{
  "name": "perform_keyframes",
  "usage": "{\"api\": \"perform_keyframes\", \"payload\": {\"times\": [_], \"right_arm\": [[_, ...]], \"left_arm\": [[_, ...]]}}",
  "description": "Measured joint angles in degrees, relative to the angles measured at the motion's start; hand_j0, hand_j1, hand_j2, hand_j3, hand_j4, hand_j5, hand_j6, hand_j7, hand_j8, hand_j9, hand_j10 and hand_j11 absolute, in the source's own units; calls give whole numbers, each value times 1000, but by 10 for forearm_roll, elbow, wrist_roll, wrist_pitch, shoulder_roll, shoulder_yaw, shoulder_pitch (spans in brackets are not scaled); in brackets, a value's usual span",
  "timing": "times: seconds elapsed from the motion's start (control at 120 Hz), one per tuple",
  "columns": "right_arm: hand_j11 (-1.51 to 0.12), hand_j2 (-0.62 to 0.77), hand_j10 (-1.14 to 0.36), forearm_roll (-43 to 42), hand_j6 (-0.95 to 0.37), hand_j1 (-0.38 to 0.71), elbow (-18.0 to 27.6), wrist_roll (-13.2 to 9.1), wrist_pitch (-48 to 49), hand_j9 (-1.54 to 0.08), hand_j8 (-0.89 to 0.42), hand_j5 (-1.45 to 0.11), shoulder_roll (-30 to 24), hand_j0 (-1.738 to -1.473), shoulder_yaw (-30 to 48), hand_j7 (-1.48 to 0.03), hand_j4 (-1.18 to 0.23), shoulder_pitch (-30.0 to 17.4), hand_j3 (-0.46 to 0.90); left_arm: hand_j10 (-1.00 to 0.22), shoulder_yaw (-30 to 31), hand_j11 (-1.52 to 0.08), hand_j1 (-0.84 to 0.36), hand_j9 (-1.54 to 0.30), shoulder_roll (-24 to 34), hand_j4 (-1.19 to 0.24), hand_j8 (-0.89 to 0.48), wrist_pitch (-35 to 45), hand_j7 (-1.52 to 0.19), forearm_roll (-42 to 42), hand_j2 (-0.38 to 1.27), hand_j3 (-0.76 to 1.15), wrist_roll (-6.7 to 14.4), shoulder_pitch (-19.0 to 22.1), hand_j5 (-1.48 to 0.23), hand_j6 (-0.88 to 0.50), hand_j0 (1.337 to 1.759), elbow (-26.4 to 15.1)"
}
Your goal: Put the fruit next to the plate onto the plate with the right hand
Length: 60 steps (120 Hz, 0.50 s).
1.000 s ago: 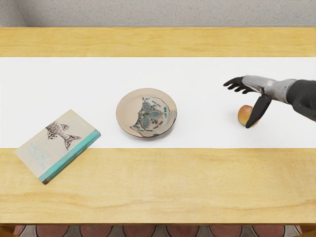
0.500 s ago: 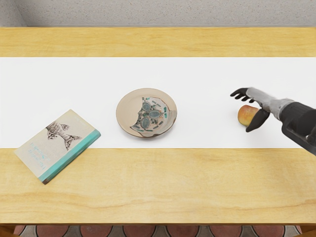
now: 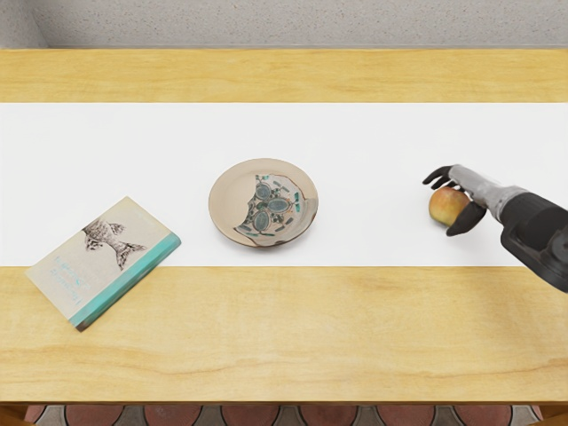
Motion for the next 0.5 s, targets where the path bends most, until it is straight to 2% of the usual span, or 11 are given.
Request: {"api": "perform_keyframes", "payload": {"times": [0.142,0.258,0.375,0.5], "right_arm": [[-497,-69,-388,0,-391,104,-3,0,-4,-497,-298,-489,5,-1658,-1,-496,-395,-1,0],[-540,-74,-421,0,-423,144,-4,0,-8,-541,-349,-534,7,-1658,-1,-540,-426,-2,0],[-590,-41,-421,0,-452,153,-7,0,-11,-589,-350,-583,9,-1657,-1,-579,-448,-2,0],[-670,-102,-388,-2,-468,142,-15,1,-12,-659,-323,-644,15,-1651,-1,-624,-472,-4,-1]], "left_arm": [[-245,0,-318,55,-318,0,-245,-245,0,-318,0,49,0,0,0,-318,-245,1658,0],[-245,0,-318,55,-318,0,-245,-245,0,-318,0,49,0,0,0,-318,-245,1658,0],[-245,0,-318,55,-318,0,-245,-245,0,-318,0,49,0,0,0,-318,-245,1658,0],[-245,0,-318,55,-318,0,-245,-245,0,-318,0,49,0,0,0,-318,-245,1658,0]]}}
